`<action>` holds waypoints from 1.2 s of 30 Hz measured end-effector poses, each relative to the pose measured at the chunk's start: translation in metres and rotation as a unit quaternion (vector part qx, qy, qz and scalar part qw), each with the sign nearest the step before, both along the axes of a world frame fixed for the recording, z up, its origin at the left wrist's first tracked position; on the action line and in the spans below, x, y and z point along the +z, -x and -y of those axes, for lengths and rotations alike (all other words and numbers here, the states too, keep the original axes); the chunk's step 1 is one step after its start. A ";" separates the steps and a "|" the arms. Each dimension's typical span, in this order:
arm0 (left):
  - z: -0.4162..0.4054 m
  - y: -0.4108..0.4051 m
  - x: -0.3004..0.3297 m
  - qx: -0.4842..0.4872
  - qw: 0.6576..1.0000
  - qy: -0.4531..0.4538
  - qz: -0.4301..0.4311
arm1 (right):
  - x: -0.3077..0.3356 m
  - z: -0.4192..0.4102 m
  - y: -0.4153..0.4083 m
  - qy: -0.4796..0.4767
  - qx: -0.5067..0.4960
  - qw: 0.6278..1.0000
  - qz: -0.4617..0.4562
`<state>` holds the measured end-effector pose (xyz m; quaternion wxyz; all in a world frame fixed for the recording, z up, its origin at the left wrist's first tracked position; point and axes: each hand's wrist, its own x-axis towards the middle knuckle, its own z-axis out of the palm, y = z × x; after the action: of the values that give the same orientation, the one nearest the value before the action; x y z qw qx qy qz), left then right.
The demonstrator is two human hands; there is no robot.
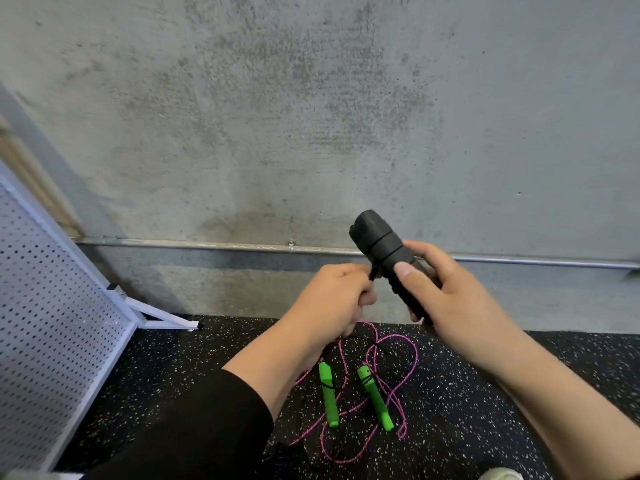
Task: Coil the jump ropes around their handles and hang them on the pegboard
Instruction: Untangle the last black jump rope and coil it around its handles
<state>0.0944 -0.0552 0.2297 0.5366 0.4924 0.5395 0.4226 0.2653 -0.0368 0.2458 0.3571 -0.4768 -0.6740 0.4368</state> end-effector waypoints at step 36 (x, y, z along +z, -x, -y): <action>-0.005 0.014 -0.011 -0.023 0.997 0.047 -0.050 | -0.005 -0.010 -0.003 0.209 0.063 0.970 -0.103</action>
<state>0.0803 -0.0498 0.2188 0.5411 0.4995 0.5734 0.3589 0.2685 -0.0268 0.2407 0.2887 -0.4498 -0.5561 0.6365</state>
